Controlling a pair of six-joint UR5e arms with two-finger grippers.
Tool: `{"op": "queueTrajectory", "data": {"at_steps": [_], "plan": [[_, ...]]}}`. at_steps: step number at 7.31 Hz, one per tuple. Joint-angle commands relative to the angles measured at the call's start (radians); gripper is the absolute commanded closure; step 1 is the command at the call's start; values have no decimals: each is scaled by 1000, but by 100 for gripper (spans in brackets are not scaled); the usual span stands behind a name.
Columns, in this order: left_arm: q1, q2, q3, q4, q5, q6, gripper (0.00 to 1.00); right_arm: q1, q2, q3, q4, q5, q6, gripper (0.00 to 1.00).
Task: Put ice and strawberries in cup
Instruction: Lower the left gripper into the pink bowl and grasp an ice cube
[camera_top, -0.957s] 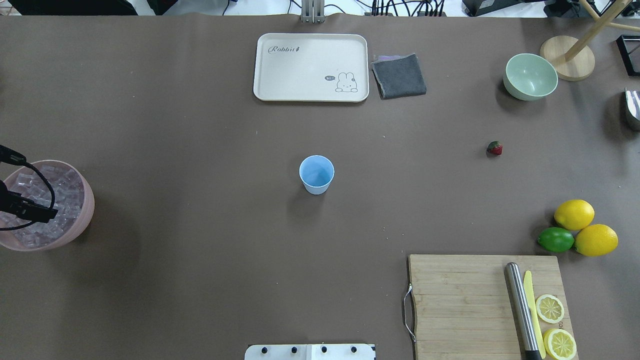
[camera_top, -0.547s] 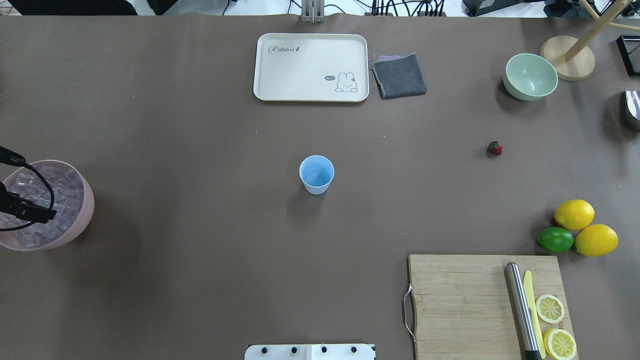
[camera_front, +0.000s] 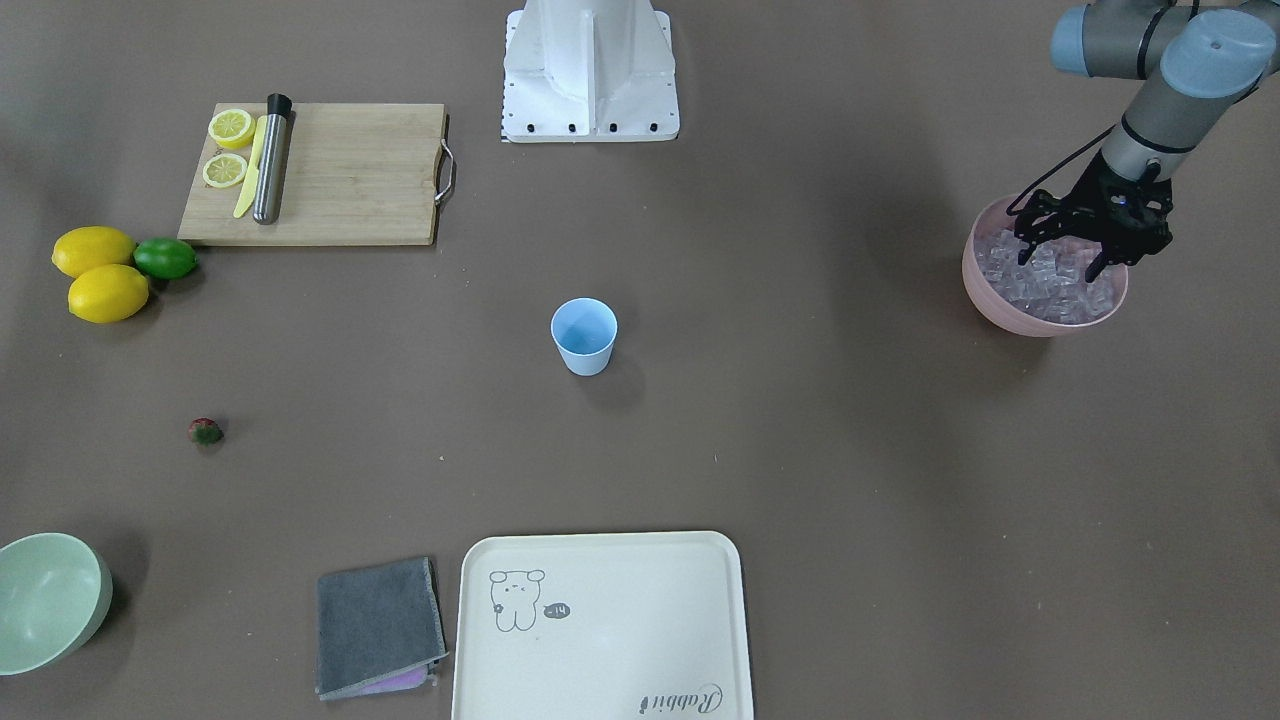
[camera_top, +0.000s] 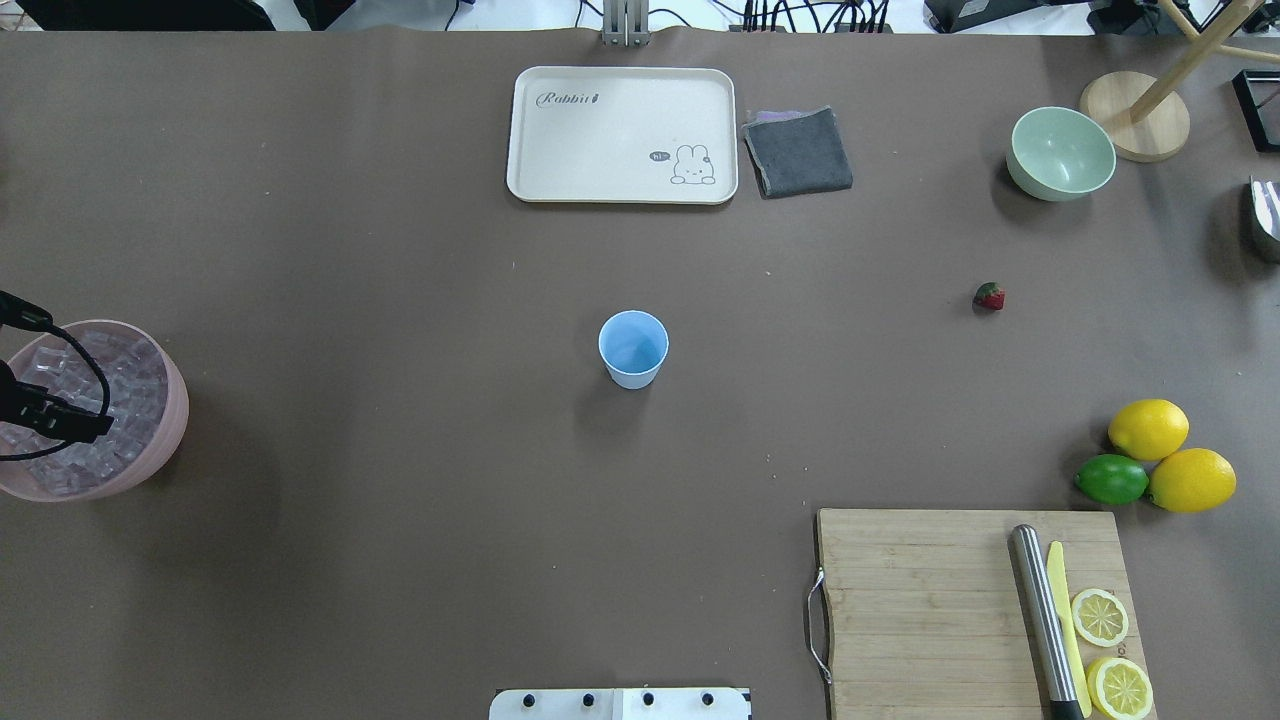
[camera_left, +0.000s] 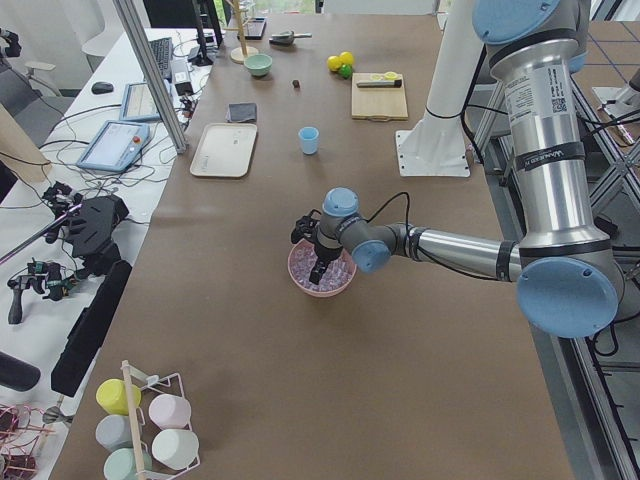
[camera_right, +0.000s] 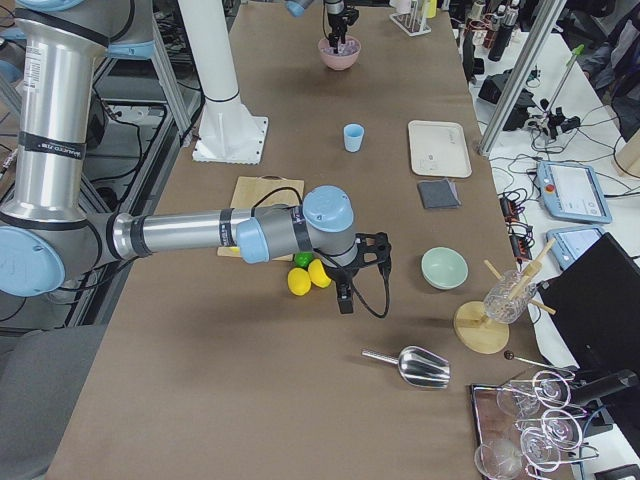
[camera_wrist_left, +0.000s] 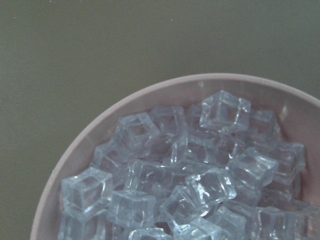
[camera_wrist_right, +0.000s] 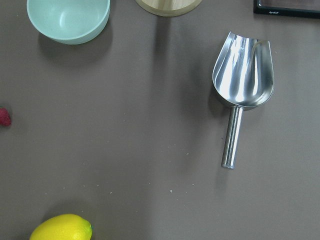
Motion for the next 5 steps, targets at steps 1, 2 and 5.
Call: {"op": "queueTrajectory", "data": {"at_steps": [1,2,5], "plan": [[0,-6,2,0,-6,0,32,0,0,0,-1,0,0,0],[0,-6,2,0,-6,0,37,0,0,0,0,-2,0,0],[-2,-4,-2,0,-8,0,65,0,0,0,-1,-2,0,0]]}}
